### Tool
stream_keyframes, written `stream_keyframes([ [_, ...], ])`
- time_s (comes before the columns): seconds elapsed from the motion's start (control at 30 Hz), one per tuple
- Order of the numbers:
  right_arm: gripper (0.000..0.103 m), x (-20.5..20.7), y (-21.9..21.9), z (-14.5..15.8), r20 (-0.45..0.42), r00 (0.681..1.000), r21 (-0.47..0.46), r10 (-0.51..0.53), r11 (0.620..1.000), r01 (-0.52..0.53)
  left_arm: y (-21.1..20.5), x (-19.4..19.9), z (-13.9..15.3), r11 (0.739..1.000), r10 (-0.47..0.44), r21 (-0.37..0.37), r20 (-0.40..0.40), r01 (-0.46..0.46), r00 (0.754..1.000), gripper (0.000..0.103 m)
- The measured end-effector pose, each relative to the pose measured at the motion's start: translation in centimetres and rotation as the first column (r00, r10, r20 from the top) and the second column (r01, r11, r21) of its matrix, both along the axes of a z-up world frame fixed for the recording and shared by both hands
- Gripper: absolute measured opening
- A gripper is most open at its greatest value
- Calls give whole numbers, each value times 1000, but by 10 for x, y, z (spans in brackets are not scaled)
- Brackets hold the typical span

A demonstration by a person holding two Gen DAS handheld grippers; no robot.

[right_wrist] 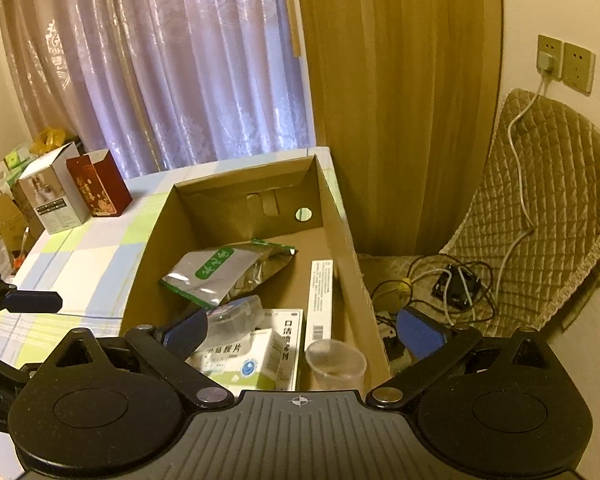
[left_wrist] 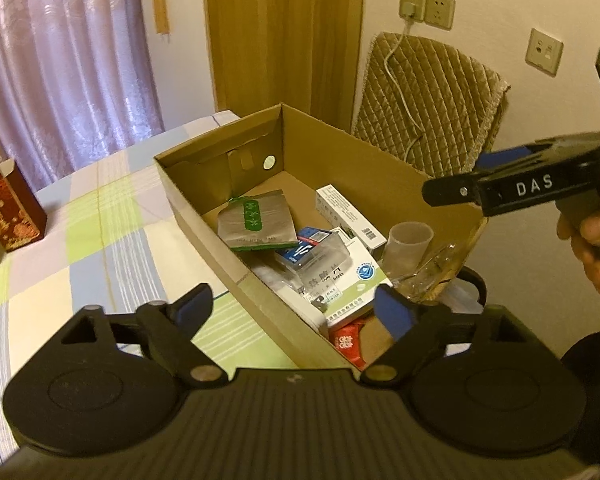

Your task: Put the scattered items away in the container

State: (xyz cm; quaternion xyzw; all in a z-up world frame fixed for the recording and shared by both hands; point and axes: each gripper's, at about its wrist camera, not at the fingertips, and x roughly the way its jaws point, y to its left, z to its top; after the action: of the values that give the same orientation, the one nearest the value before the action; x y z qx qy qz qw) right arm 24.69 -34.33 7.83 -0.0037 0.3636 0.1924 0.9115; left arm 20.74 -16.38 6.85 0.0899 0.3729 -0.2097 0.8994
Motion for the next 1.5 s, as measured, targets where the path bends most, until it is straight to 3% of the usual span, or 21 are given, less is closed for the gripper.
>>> stream_keyframes([
  [0.17, 103, -25, 0, 7, 7, 1000, -21, 6, 1000, -6, 2, -24, 5, 999, 41, -26, 3, -41, 999, 101],
  [0.33, 103, -54, 0, 13, 27, 1000, -50, 17, 999, -15, 6, -49, 7, 993, 97, -63, -19, -98, 995, 102],
  [0.8, 103, -128, -26, 28, -11, 993, 29, -120, 992, 120, 7, -124, 7, 978, 178, -93, -80, -185, 981, 102],
  [1.07, 103, -161, -22, 40, 25, 991, 29, -134, 991, 133, 17, -138, 13, 967, 231, -90, -76, -238, 970, 102],
  [1.23, 103, -171, -19, 38, 2, 992, 25, -124, 992, 124, 19, -142, 17, 963, 254, -79, -67, -259, 965, 102],
  [1.5, 103, -179, -11, 35, -20, 994, 24, -104, 994, 105, 25, -147, 23, 947, 285, -123, -99, -296, 953, 102],
])
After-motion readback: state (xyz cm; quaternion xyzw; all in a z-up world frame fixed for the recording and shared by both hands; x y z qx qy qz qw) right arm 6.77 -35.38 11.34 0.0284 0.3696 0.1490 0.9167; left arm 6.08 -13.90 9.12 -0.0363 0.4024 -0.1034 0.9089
